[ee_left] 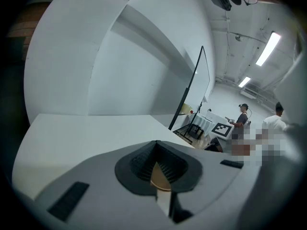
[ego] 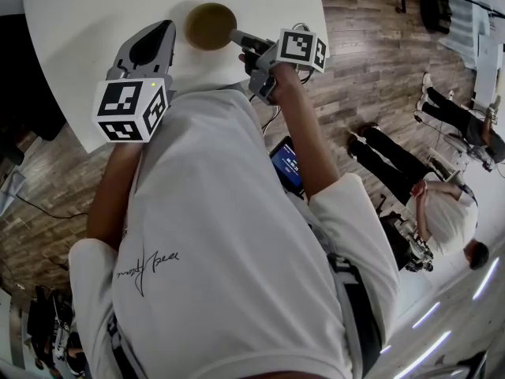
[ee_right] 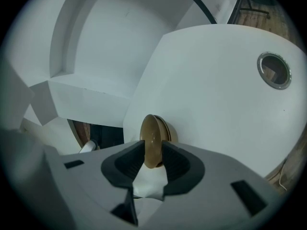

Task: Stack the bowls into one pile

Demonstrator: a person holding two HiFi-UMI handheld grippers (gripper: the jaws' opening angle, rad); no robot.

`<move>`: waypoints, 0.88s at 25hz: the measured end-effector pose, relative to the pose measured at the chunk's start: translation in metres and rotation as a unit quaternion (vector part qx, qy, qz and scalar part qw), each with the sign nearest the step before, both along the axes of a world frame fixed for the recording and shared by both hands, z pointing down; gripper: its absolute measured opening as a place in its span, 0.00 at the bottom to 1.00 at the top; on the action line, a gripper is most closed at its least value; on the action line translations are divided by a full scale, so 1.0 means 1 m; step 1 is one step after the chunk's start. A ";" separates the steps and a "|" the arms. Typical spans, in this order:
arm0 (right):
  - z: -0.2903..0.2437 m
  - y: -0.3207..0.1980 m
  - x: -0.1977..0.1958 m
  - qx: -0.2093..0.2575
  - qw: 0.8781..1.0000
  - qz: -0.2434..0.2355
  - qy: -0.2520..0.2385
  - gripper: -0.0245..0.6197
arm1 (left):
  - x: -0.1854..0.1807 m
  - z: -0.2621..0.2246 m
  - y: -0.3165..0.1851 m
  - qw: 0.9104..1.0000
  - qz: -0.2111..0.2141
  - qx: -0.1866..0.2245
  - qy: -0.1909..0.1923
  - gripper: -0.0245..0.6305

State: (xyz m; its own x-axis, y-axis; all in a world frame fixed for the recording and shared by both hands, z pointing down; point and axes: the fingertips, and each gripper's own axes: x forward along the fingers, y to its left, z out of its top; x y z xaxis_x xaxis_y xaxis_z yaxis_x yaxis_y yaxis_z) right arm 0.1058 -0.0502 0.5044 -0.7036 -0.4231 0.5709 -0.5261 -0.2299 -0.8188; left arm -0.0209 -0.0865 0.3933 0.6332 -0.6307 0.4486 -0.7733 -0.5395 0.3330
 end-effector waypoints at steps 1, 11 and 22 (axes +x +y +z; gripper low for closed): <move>-0.001 0.000 0.000 0.001 1.000 -0.002 0.000 0.22 | -0.002 0.001 0.000 1.000 -0.002 -0.001 0.001 0.04; -0.010 0.001 0.002 0.011 1.000 -0.013 0.021 0.22 | -0.010 0.002 -0.003 1.000 -0.011 -0.001 0.016 0.05; -0.046 0.000 -0.005 0.079 0.994 -0.045 0.058 0.12 | -0.010 -0.005 -0.001 1.000 -0.011 0.008 0.026 0.05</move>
State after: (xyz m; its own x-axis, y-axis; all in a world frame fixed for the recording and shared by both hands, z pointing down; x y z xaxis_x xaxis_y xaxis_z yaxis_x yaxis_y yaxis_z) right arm 0.1009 -0.0504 0.4579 -0.6757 -0.4532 0.5814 -0.6315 -0.0509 -0.7737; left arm -0.0309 -0.0878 0.3883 0.6406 -0.6516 0.4062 -0.7675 -0.5275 0.3642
